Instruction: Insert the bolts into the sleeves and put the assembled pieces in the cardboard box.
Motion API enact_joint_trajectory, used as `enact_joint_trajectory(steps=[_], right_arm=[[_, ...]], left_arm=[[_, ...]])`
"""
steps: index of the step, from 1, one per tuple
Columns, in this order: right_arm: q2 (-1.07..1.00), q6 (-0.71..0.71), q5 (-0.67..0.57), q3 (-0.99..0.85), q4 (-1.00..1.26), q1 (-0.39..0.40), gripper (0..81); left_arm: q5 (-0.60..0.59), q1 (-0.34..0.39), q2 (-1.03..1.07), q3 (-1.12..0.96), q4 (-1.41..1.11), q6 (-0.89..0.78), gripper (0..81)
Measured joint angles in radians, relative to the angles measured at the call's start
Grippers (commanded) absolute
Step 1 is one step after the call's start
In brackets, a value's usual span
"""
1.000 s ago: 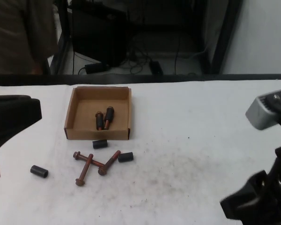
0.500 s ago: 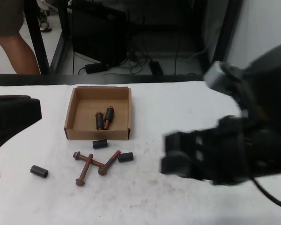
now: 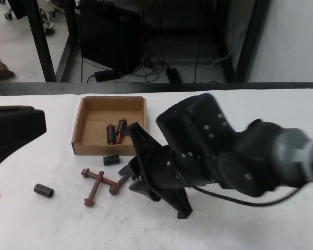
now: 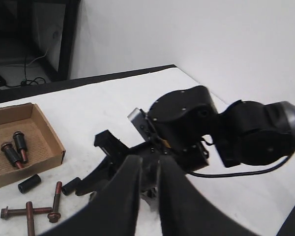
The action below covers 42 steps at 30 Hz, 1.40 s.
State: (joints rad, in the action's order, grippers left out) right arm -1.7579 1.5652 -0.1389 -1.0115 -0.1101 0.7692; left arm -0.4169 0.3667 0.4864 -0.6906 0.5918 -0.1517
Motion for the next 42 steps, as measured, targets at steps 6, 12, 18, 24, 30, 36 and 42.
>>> enact_joint_trajectory(steps=[6,12,18,24,30,36,42], right_arm=[[-0.127,0.05,-0.002,-0.121,0.014,-0.055,31.9],[-0.169,0.08,-0.017,-0.181,0.013,-0.092,31.9],[-0.17,0.061,-0.055,-0.188,-0.034,-0.1,31.9],[-0.17,-0.133,-0.136,-0.188,-0.039,-0.103,31.9],[-0.17,-0.688,-0.305,-0.188,-0.062,-0.108,31.9],[-0.139,-1.273,-0.3,-0.188,-0.126,-0.126,31.9],[-0.086,-2.079,-0.135,-0.198,-0.282,-0.148,31.9]], left_arm=[[0.0,0.0,0.0,0.0,0.002,0.0,13.6],[0.001,0.0,0.0,0.0,0.002,0.0,13.6],[0.001,0.0,0.0,0.0,0.002,0.0,13.6],[0.001,0.0,0.0,0.0,0.002,0.0,13.6],[0.002,0.0,0.0,0.0,0.002,0.0,13.6],[0.002,0.0,0.0,0.0,0.002,0.0,13.6],[0.002,0.0,0.0,0.0,0.002,0.0,13.6]])
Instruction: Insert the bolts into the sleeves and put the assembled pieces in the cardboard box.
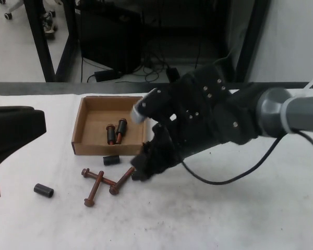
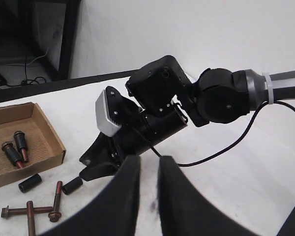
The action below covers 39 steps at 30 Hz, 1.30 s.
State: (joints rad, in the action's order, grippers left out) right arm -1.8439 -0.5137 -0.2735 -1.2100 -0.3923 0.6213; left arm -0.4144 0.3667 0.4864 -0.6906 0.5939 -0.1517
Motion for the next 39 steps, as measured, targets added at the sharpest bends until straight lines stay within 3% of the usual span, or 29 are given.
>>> enact_joint_trajectory(steps=[7,12,22,39], right_arm=[[0.0,-0.312,0.083,0.001,-0.057,-0.001,31.9],[-0.005,-0.437,0.099,-0.001,-0.045,0.007,31.9],[-0.135,-0.499,0.144,-0.096,-0.057,0.047,31.9],[-0.225,-0.544,0.182,-0.188,-0.112,0.048,26.8]], left_arm=[[0.017,0.0,0.0,0.0,0.0,0.0,13.6],[0.024,0.0,0.0,0.0,0.0,0.0,13.6],[0.024,0.0,0.0,0.0,0.0,0.0,13.6],[0.024,0.0,0.0,0.0,0.0,0.053,13.6]])
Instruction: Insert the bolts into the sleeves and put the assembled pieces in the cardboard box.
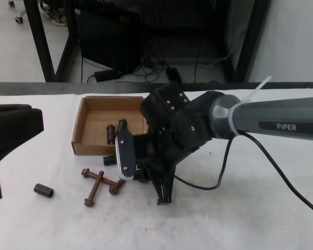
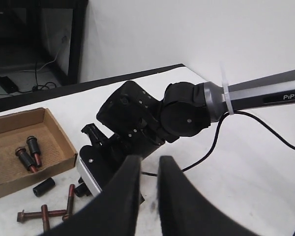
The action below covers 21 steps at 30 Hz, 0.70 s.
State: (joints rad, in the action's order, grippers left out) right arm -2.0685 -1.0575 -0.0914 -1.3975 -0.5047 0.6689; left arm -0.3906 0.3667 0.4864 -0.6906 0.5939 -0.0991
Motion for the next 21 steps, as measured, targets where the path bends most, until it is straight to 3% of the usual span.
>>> enact_joint_trajectory(steps=[7,9,13,21], right_arm=[[0.0,-0.024,0.003,-0.007,-0.038,0.0,25.6],[0.0,-0.034,0.003,-0.01,-0.05,0.0,19.7],[0.0,-0.041,0.011,-0.012,-0.063,0.0,0.1],[0.0,-0.04,0.091,-0.021,-0.089,0.02,0.0]], left_arm=[[0.0,0.0,0.0,0.0,0.0,0.01,13.6],[0.0,0.0,0.0,0.0,0.0,0.01,13.6],[0.0,0.0,0.0,0.0,0.0,0.01,13.6],[0.0,0.0,0.0,0.0,0.027,0.01,13.6]])
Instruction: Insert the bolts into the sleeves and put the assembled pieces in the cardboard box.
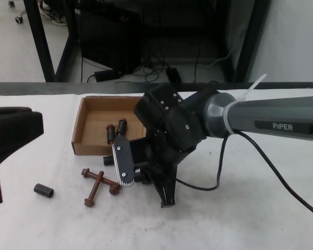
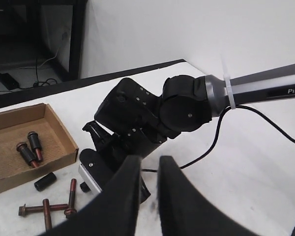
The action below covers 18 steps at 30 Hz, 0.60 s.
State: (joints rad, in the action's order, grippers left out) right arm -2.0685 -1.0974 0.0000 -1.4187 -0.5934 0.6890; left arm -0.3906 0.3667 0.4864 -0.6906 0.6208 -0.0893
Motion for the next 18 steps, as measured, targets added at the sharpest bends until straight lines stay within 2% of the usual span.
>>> enact_joint_trajectory(steps=[5,8,12,18], right_arm=[[0.017,0.051,0.055,-0.011,-0.087,0.018,0.0],[0.075,0.167,0.063,-0.003,-0.186,0.035,0.0],[0.269,0.368,0.015,-0.003,-0.302,0.055,0.0],[0.434,0.453,0.0,0.001,-0.366,0.055,0.0]], left_arm=[[0.001,0.0,0.0,0.0,0.042,0.0,13.6],[0.001,0.0,0.0,0.0,0.052,-0.012,13.6],[0.001,0.0,0.0,0.002,0.052,-0.056,13.6],[0.001,0.0,0.0,0.002,0.053,-0.133,13.6]])
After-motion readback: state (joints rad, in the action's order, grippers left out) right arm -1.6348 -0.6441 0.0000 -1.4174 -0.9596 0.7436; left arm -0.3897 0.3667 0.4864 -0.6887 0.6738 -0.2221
